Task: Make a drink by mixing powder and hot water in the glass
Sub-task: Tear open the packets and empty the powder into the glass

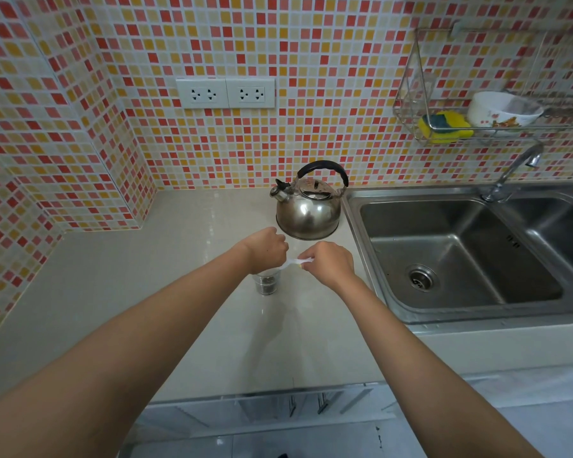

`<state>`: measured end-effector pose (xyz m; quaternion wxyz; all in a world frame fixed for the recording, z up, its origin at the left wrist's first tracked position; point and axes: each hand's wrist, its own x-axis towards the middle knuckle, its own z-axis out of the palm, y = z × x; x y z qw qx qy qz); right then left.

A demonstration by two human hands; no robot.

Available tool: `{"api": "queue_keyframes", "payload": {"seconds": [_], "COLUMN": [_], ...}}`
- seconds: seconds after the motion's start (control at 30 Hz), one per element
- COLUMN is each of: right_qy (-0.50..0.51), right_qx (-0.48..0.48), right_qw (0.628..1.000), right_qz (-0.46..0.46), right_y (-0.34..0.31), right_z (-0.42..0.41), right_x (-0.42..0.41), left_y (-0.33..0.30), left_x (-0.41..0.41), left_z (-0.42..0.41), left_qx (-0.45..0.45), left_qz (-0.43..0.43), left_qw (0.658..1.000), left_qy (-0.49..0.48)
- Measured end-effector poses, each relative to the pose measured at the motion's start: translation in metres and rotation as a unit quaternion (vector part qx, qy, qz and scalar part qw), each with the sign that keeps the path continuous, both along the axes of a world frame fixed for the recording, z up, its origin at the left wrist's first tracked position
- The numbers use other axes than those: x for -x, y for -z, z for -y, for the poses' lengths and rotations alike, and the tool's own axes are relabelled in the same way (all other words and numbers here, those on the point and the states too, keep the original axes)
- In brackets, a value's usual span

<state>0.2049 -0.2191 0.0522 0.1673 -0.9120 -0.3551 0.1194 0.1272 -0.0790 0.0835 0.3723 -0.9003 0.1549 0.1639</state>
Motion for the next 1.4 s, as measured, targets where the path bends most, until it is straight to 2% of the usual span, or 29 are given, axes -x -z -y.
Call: {"api": "queue_keyframes", "payload": {"seconds": [0.6, 0.7, 0.77, 0.83, 0.9, 1.0, 1.03, 1.07, 1.2, 1.4], "right_qy": [-0.022, 0.0, 0.035, 0.105, 0.198, 0.295, 0.316, 0.33, 0.334, 0.31], "right_qx": [0.029, 0.002, -0.048, -0.137, -0.209, -0.228, -0.216, -0.198, -0.101, -0.095], "right_qw": [0.999, 1.0, 0.997, 0.976, 0.928, 0.852, 0.84, 0.838, 0.885, 0.906], "right_qz": [0.012, -0.01, -0.053, -0.134, -0.235, -0.368, -0.386, -0.386, -0.308, -0.273], "right_y": [0.002, 0.002, 0.003, 0.012, 0.026, 0.051, 0.058, 0.066, 0.089, 0.101], "right_z": [0.004, 0.01, 0.018, 0.023, 0.026, 0.028, 0.028, 0.027, 0.022, 0.013], "right_x": [0.004, 0.002, -0.001, -0.005, -0.009, -0.008, -0.006, -0.003, 0.006, 0.012], "left_y": [-0.002, -0.004, -0.007, -0.009, -0.009, -0.006, -0.003, -0.001, 0.007, 0.008], "left_x": [0.011, 0.013, 0.013, 0.013, 0.014, 0.016, 0.017, 0.017, 0.023, 0.026], "left_z": [-0.008, -0.009, -0.011, -0.013, -0.015, -0.015, -0.015, -0.015, -0.02, -0.029], "left_qx": [0.027, 0.021, 0.021, 0.032, 0.05, 0.074, 0.08, 0.085, 0.099, 0.104], "left_qz": [0.016, 0.024, 0.032, 0.044, 0.061, 0.076, 0.079, 0.083, 0.087, 0.095], "left_qw": [0.999, 0.999, 0.999, 0.997, 0.995, 0.992, 0.991, 0.99, 0.988, 0.984], "left_qy": [-0.032, -0.033, -0.038, -0.048, -0.058, -0.068, -0.07, -0.072, -0.083, -0.105]}}
